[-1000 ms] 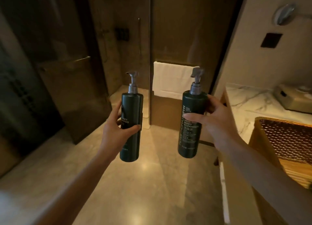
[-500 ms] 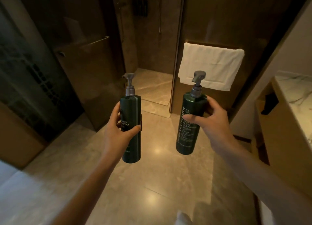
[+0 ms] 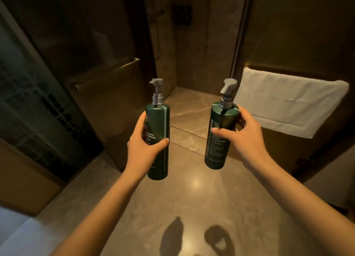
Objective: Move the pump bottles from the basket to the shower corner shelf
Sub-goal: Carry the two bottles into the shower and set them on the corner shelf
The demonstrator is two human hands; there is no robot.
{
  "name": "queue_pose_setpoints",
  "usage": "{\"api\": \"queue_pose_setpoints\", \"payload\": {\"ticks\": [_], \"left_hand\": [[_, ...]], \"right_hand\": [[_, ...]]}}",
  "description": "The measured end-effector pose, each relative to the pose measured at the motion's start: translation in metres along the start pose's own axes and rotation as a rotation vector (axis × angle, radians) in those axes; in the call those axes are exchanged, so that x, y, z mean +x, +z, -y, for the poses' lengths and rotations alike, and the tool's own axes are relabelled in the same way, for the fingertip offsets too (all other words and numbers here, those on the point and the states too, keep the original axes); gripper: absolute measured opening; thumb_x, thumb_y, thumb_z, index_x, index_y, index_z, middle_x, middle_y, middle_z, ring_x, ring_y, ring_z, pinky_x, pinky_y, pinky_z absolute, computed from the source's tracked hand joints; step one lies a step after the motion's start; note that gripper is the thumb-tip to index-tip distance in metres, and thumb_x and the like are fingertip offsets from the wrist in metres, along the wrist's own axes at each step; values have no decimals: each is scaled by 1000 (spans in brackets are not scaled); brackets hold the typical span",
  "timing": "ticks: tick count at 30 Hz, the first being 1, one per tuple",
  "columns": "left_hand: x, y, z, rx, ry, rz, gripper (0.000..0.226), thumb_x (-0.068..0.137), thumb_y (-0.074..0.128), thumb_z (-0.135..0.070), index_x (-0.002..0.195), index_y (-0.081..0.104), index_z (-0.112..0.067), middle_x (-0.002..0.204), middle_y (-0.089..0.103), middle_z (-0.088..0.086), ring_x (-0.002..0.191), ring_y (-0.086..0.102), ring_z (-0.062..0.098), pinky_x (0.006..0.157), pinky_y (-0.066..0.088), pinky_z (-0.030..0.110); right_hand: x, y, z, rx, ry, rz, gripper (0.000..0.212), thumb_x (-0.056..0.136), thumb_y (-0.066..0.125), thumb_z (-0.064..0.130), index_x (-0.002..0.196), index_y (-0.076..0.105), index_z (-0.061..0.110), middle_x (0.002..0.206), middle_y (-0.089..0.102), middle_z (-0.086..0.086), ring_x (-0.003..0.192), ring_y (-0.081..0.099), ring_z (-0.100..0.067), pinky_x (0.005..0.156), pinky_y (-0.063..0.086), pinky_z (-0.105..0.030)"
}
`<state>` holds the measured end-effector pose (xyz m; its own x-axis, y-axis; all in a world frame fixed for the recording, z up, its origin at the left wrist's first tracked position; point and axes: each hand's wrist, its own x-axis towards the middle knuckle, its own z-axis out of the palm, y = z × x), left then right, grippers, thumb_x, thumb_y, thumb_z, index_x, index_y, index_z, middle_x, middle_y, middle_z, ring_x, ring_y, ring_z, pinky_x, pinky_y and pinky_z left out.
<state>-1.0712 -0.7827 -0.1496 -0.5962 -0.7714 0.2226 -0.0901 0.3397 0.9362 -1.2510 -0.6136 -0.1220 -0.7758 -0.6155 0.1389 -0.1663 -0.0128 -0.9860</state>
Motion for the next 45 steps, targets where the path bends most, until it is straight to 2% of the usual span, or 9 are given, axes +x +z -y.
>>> {"api": "queue_pose_setpoints", "payload": {"ticks": [6,10,14,18,27,31,36,41,45], "left_hand": [[106,19,33,12,-12,-51,90,66,80,-15,137,34,-46,109,46,-54,108,45,-24,92,38,15],[178,29,70,-15,-22,-60,89,67,80,-14,137,36,-44,113,48,-46,111,46,-21,90,38,13],[279,26,99,-22,6,-91,91,67,80,-14,140,33,-40,111,44,-53,108,44,-26,84,36,-3],[390,21,101,-21,31,-55,92,66,81,-18,140,31,-44,116,46,-45,112,45,-20,95,39,18],[572,68,152,-45,-23,57,95,65,82,-15,136,31,-52,107,46,-55,104,45,-28,78,39,4],[655,107,181,-66,-39,33,94,62,81,-11,136,35,-48,103,51,-52,99,49,-26,70,40,-5],[784,151,178,-55,-2,22,96,65,81,-10,140,32,-44,105,49,-52,100,45,-30,72,36,-8],[897,184,169,-59,12,-11,96,67,81,-13,140,29,-46,120,52,-32,111,49,-18,89,41,1],[959,198,182,-78,-31,-59,95,68,80,-12,142,29,-41,118,52,-31,107,49,-21,82,44,1]], "right_hand": [[108,31,-26,-35,18,74,72,66,83,18,127,48,34,121,56,16,112,50,-4,83,43,-21],[184,56,-51,-22,60,37,72,64,84,19,127,50,30,113,58,18,104,53,2,69,43,-11],[277,92,-55,-62,1,17,68,64,84,16,124,53,25,108,59,19,97,52,9,59,43,1],[370,125,-43,-88,-59,-33,64,64,84,14,120,54,22,105,58,20,92,53,18,63,39,5],[536,149,-81,-85,31,-109,66,63,84,13,122,55,22,114,62,9,109,56,-7,74,43,-13],[630,151,-107,-71,47,-101,67,61,85,11,120,56,26,112,63,12,106,57,-2,79,46,-20],[773,148,-114,-29,3,-84,67,62,83,8,120,56,28,111,65,13,104,59,3,80,46,-20],[902,155,-101,-19,-91,-92,67,61,83,10,119,57,30,107,66,16,97,59,11,69,47,-5],[976,166,-110,-11,-95,-42,66,61,82,12,118,57,33,105,66,20,97,59,11,68,49,-8]]}}
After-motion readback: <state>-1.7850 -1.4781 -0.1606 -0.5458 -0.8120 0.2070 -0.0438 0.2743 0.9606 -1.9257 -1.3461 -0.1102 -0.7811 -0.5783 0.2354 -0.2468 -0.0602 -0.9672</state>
